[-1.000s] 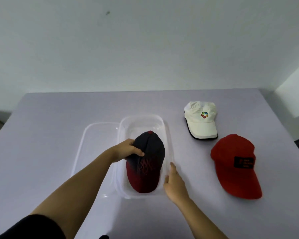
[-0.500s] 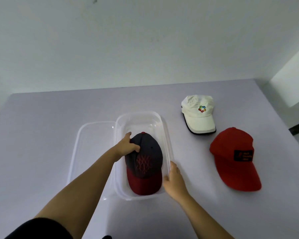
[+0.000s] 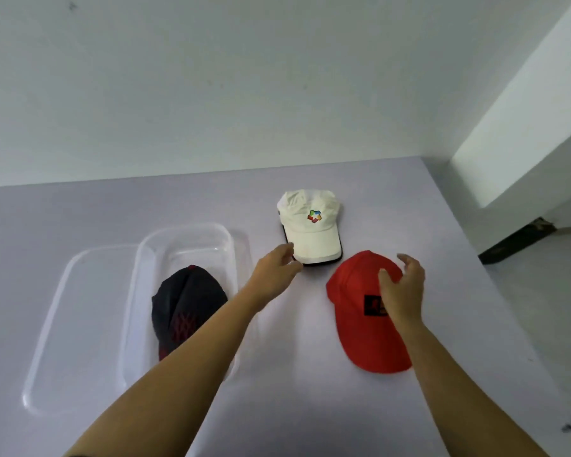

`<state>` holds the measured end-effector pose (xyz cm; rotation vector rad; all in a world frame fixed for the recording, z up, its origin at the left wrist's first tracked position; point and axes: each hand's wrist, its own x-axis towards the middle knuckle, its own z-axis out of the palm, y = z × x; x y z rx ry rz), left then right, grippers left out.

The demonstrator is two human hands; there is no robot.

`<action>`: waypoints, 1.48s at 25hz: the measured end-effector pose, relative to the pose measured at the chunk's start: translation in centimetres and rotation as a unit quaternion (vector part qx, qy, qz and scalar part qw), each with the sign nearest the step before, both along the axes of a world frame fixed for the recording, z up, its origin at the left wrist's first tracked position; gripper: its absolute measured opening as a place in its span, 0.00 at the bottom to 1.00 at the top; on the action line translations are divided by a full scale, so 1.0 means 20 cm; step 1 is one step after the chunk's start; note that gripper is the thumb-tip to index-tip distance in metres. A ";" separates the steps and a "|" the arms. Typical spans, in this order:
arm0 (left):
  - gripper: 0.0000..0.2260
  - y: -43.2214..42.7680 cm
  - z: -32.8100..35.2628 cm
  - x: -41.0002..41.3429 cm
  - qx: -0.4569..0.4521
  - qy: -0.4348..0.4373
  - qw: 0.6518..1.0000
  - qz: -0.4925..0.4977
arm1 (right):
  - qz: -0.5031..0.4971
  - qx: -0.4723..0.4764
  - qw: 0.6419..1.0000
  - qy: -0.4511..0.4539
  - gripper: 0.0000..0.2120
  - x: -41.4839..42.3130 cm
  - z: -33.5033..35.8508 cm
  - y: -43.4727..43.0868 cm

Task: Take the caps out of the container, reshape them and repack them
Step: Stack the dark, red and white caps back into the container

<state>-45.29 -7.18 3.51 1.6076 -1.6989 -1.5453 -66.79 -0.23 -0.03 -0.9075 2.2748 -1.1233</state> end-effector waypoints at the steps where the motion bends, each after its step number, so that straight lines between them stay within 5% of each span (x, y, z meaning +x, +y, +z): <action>1: 0.19 0.03 -0.06 -0.08 0.035 -0.003 0.999 -0.010 | 0.004 0.042 0.999 -0.030 0.27 -0.12 -0.03 0.02; 6: 0.37 0.11 -0.30 -0.37 0.115 0.001 0.991 -0.060 | 0.129 0.153 0.955 -0.218 0.43 -0.38 -0.14 0.05; 12: 0.23 0.13 -0.35 -0.42 0.211 0.064 0.969 -0.111 | 0.300 0.207 0.902 -0.232 0.33 -0.43 -0.20 0.06; 18: 0.16 0.15 -0.25 -0.33 0.229 0.118 0.955 -0.144 | 0.318 0.162 0.886 -0.296 0.32 -0.35 -0.11 0.10; 23: 0.21 0.12 -0.03 -0.11 0.207 0.137 0.952 -0.180 | 0.366 0.116 0.867 -0.318 0.26 -0.11 0.11 0.10; 31: 0.21 0.00 0.26 0.54 0.138 0.119 0.975 -0.130 | 0.408 -0.018 0.882 -0.233 0.17 0.55 0.41 -0.12; 34: 0.19 -0.08 0.40 0.84 0.078 0.095 0.986 -0.115 | 0.399 -0.066 0.894 -0.191 0.23 0.82 0.45 -0.20; 37: 0.16 -0.19 0.54 1.14 0.006 0.021 0.994 -0.107 | 0.381 -0.050 0.899 -0.210 0.45 1.03 0.37 -0.28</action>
